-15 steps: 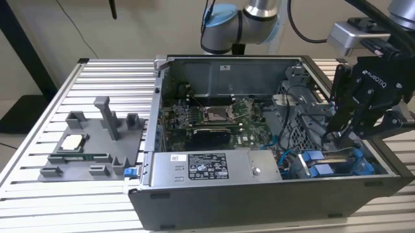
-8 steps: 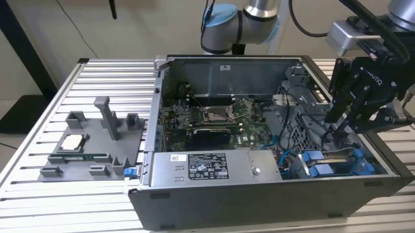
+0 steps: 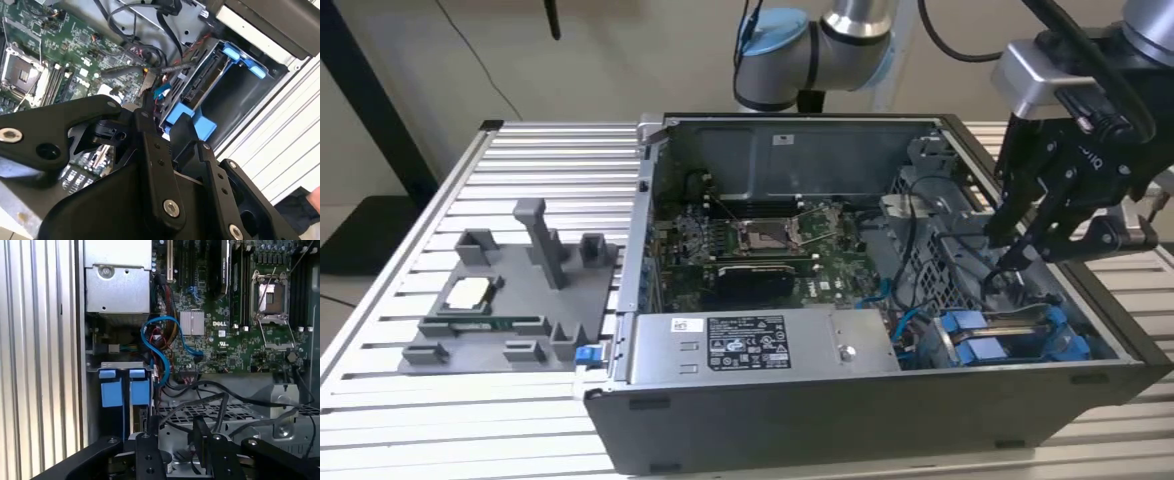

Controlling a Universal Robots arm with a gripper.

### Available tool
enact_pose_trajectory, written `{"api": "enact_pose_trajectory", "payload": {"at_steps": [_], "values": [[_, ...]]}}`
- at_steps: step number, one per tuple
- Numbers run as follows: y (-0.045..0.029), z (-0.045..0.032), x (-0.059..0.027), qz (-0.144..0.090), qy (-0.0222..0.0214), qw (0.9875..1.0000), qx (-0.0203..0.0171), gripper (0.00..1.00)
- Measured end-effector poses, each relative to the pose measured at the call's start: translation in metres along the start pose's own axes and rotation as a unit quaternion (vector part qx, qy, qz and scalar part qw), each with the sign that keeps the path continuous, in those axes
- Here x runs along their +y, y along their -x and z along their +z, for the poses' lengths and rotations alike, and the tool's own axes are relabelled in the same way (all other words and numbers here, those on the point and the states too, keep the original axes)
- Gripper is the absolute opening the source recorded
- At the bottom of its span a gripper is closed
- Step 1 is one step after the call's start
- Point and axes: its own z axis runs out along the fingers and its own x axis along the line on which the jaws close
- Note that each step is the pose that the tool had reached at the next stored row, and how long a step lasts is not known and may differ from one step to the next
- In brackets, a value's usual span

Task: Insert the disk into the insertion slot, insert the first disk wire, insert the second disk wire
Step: 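Insert the first disk wire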

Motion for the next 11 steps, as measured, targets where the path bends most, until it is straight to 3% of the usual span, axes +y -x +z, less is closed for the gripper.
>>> {"api": "enact_pose_trajectory", "payload": {"at_steps": [3, 4, 8, 11], "values": [[0.0005, -0.0033, 0.0, -0.004, 0.0003, 1.0, -0.001, 0.41], [0.0009, -0.0031, 0.0, -0.006, -0.0031, 1.0, -0.0011, 0.41], [0.0046, -0.0015, 0.0001, -0.015, -0.026, 0.9995, -0.001, 0.41], [0.0107, 0.0014, 0.001, -0.016, -0.031, 0.9994, -0.001, 0.41]]}}
